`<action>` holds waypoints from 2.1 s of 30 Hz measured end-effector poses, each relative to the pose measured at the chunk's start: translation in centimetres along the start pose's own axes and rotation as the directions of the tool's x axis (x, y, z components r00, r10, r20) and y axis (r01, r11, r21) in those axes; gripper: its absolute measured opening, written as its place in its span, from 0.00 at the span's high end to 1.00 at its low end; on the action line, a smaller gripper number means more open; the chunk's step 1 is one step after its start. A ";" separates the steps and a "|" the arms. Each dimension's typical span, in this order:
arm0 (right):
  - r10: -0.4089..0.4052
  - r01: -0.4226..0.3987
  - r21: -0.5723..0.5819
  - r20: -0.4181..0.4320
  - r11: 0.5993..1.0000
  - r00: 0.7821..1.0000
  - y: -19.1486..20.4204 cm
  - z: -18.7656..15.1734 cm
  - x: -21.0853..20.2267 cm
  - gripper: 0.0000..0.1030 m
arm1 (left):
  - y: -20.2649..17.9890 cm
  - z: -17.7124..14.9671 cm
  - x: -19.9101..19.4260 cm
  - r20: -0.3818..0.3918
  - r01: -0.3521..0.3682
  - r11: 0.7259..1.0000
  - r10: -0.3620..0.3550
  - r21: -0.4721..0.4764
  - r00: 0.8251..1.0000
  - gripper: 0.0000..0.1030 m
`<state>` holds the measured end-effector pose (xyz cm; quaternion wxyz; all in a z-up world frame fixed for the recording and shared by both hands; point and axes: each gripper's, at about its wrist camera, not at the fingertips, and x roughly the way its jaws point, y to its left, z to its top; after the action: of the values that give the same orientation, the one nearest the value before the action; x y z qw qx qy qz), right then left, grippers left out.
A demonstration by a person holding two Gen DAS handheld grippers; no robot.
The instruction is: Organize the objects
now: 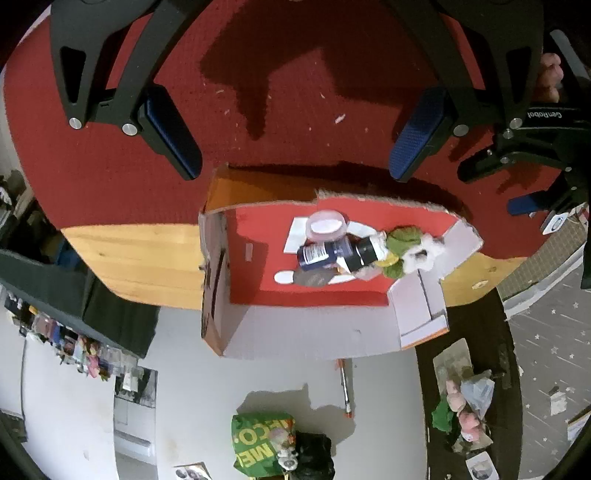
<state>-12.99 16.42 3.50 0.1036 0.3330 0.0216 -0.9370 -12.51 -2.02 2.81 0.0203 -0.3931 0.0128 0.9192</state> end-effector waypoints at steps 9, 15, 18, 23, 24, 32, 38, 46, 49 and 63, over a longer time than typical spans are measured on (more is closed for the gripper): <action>0.002 -0.002 0.004 -0.062 1.000 0.998 0.1 -1.4 1.3 0.00 | -0.1 -0.5 0.8 -0.032 -0.012 1.000 0.012 -0.001 0.999 0.00; 0.006 -0.005 0.008 -0.088 1.000 0.996 -0.1 -2.0 1.9 0.00 | 0.0 -0.9 1.5 -0.062 -0.012 1.000 0.011 -0.010 0.998 0.00; 0.006 -0.005 0.008 -0.090 1.000 0.996 -0.1 -2.0 1.9 0.00 | 0.0 -1.1 1.7 -0.075 -0.012 1.000 0.011 -0.013 0.997 0.00; 0.005 -0.003 0.013 -0.111 1.000 0.994 -0.2 -2.1 2.2 0.00 | 0.1 -1.4 2.2 -0.096 -0.009 1.000 0.007 -0.019 0.995 0.00; 0.004 -0.003 0.014 -0.114 1.000 0.993 -0.3 -2.1 2.3 0.00 | 0.1 -1.4 2.3 -0.100 -0.008 1.000 0.006 -0.021 0.995 0.00; 0.003 0.003 0.036 -0.166 0.999 0.986 -0.6 -2.2 3.1 0.00 | 0.3 -1.5 2.5 -0.106 -0.003 1.000 0.000 -0.030 0.994 0.00; 0.000 0.008 0.038 -0.192 0.999 0.981 -0.6 -2.3 3.5 0.00 | 0.3 -1.5 2.6 -0.108 -0.003 0.999 -0.001 -0.032 0.994 0.00; -0.047 0.045 -0.014 -0.219 0.999 0.975 0.2 -2.4 4.1 0.00 | 0.2 -1.5 2.7 -0.106 -0.002 1.000 -0.002 -0.031 0.994 0.00; -0.044 0.043 -0.010 -0.219 0.999 0.975 0.1 -2.4 4.1 0.00 | 0.2 -1.5 2.7 -0.105 -0.001 1.000 -0.002 -0.030 0.995 0.00; -0.052 0.050 -0.016 -0.221 0.999 0.974 0.2 -2.4 4.1 0.00 | 0.2 -1.5 2.7 -0.104 -0.002 1.000 -0.001 -0.030 0.995 0.00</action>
<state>-14.58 15.77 -0.99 0.0782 0.4342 0.0465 -0.8962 -13.29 -2.22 -0.19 0.0134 -0.4408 -0.0001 0.8975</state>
